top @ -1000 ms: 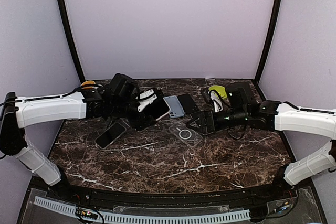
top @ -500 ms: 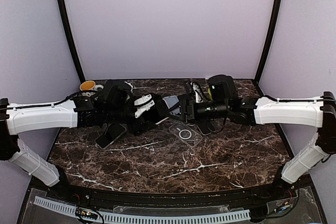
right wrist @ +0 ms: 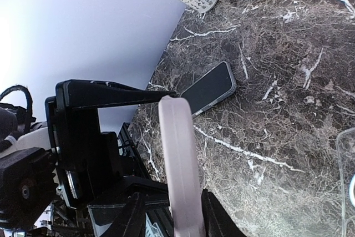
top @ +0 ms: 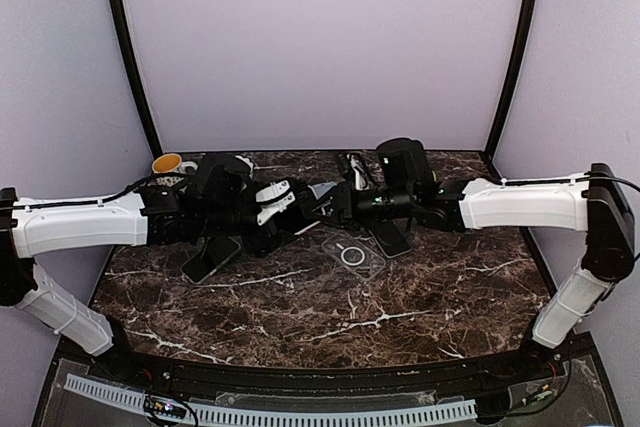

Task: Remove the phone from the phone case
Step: Pass from the left arm to the right, then remove the top left corner of the phone case.

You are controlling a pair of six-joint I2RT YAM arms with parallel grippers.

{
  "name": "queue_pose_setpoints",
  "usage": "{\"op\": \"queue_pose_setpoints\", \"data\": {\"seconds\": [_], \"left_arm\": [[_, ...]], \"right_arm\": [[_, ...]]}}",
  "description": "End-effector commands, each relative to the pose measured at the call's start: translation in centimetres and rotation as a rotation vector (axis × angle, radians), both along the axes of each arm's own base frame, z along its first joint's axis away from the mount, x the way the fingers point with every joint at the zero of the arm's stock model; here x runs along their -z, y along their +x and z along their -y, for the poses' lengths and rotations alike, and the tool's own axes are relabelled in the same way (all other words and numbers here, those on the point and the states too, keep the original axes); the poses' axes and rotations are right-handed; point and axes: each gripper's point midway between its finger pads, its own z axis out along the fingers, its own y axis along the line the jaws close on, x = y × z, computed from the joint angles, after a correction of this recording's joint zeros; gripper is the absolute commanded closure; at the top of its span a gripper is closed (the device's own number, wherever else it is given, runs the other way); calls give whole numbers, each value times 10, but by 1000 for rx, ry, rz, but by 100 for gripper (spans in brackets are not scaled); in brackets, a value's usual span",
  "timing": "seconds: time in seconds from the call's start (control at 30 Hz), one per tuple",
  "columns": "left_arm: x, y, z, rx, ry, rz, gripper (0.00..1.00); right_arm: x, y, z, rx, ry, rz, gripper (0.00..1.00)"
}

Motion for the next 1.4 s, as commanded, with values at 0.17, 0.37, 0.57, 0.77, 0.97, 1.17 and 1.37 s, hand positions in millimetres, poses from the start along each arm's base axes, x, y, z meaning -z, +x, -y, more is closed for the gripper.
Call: {"op": "queue_pose_setpoints", "data": {"seconds": [0.17, 0.37, 0.57, 0.77, 0.97, 1.17, 1.37], "left_arm": [[-14, 12, 7, -28, -28, 55, 66], [-11, 12, 9, -26, -23, 47, 63], [-9, -2, 11, 44, -24, 9, 8], [-16, -12, 4, 77, -45, 39, 1], [-31, -31, -3, 141, -93, 72, 1], [-24, -45, -8, 183, -80, 3, 1], [-22, -44, -10, 170, -66, -52, 2]], "right_arm": [[-23, -2, -17, -51, 83, 33, 81], [-19, -1, -19, -65, 82, 29, 100], [-19, 3, -7, -71, 40, 60, 100], [-27, 15, 18, -72, -30, 178, 100], [-43, 21, 45, -48, -101, 417, 100], [-51, 15, 59, -66, -125, 581, 100], [-72, 16, 81, 61, -68, 735, 100]]}}
